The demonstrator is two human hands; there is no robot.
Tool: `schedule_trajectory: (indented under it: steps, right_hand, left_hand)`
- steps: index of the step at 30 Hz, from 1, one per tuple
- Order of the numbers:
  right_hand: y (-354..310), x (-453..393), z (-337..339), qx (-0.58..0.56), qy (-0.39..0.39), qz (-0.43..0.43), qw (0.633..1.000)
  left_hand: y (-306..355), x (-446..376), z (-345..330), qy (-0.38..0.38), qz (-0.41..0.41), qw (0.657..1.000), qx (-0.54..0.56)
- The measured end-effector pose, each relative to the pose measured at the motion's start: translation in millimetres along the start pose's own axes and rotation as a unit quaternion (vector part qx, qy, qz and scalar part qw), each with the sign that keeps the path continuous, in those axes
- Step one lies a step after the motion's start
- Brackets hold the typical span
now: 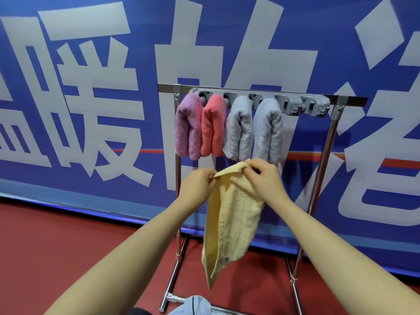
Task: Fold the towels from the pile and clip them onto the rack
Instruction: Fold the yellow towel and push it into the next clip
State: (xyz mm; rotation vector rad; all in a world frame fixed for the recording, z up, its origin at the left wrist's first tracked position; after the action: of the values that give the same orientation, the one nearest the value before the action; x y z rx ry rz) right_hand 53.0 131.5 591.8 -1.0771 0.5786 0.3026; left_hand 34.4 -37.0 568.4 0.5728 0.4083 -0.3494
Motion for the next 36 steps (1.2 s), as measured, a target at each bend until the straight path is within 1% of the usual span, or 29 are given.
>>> schedule_trajectory:
  steps: [5, 7, 11, 15, 18, 22, 27, 31, 34, 35, 36]
  right_hand:
    - [11.6, 5.1, 9.2, 0.017, 0.011, -0.026, 0.999]
    - [13.5, 7.6, 14.3, 0.014, 0.028, -0.033, 0.999]
    - [19.3, 8.7, 33.0, -0.046, 0.085, -0.067, 0.993]
    - [30.0, 5.3, 44.8, -0.030, 0.113, -0.091, 0.989]
    - [33.3, 5.4, 48.8, -0.025, 0.134, -0.089, 0.987]
    - [39.1, 3.9, 52.5, -0.030, 0.158, -0.097, 0.982]
    - [38.7, 3.9, 58.6, -0.015, 0.186, -0.118, 0.975]
    - [40.2, 3.6, 60.9, 0.007, 0.179, -0.134, 0.975]
    - [41.4, 4.9, 57.4, 0.014, 0.170, -0.125, 0.977]
    - [42.3, 5.5, 55.4, 0.012, 0.165, -0.127, 0.978]
    - [44.3, 6.5, 52.3, 0.004, 0.160, -0.134, 0.978]
  left_hand:
    - [1.9, -6.7, 17.4, 0.054, 0.051, 0.997, -0.022]
    - [6.7, -11.4, 20.7, 0.066, 0.053, 0.996, 0.015]
    - [6.3, -21.9, 23.8, 0.065, 0.058, 0.990, 0.108]
    - [3.2, -19.0, 24.6, 0.063, 0.075, 0.980, 0.175]
    - [-2.8, -13.7, 24.6, 0.086, 0.093, 0.967, 0.220]
    - [-16.4, -12.5, 27.0, 0.123, 0.111, 0.966, 0.198]
    - [-23.0, -11.4, 22.7, 0.104, 0.137, 0.964, 0.203]
    - [-19.9, -10.6, 23.0, 0.099, 0.093, 0.980, 0.143]
    - [-16.9, -7.5, 26.0, 0.136, 0.062, 0.987, 0.055]
    - [-16.1, -6.2, 27.5, 0.149, 0.056, 0.986, 0.056]
    - [-15.7, -6.3, 27.7, 0.155, 0.053, 0.983, 0.085]
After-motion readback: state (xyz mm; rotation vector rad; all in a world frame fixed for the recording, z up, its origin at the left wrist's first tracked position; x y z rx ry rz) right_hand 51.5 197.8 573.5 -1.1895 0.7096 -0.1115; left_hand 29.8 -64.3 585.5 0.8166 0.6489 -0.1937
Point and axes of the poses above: each hand's wrist, its own x-axis away from the middle knuckle, its own z-axis out of the back of the hand, y = z × x, the point moved 9 cm from there along -x, towards the middle knuckle, and after that the axes turned 2 degrees about -x, right-handed, at the moved point
